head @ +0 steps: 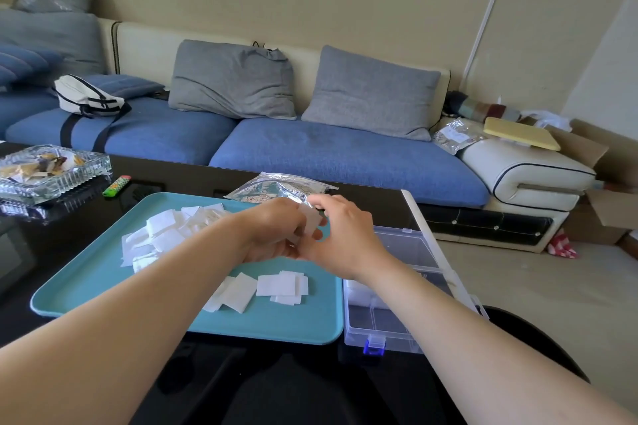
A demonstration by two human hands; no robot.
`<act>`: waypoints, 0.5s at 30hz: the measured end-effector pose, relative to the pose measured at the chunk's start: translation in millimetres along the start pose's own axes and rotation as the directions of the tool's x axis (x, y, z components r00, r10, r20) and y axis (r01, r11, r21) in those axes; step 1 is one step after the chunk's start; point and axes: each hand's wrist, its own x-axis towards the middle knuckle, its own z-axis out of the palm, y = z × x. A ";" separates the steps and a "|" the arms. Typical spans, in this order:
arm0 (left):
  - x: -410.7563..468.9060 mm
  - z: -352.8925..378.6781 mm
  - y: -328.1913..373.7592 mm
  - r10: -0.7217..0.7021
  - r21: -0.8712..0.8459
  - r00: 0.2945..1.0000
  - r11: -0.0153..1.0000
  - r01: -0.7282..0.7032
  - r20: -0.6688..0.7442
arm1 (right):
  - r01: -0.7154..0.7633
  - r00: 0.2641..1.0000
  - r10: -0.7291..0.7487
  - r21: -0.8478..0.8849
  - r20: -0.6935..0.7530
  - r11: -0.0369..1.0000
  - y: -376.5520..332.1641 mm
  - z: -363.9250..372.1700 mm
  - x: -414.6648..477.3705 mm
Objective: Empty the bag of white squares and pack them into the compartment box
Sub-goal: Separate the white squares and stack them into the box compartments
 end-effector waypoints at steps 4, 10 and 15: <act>0.4 5.2 0.2 0.009 0.022 1.000 1.000 -0.009 0.005 | 0.068 0.997 -0.070 -0.049 -0.032 0.996 -5.9 0.6 -4.8; 2.6 6.9 -6.2 0.001 0.079 0.999 0.997 -0.005 0.051 | 0.200 0.979 -0.197 -0.065 0.051 0.978 -2.0 0.4 -7.6; 5.3 1.4 -5.9 -0.027 0.098 0.998 0.995 0.021 0.055 | 0.188 0.982 -0.188 -0.089 0.015 0.978 -2.4 0.4 -6.6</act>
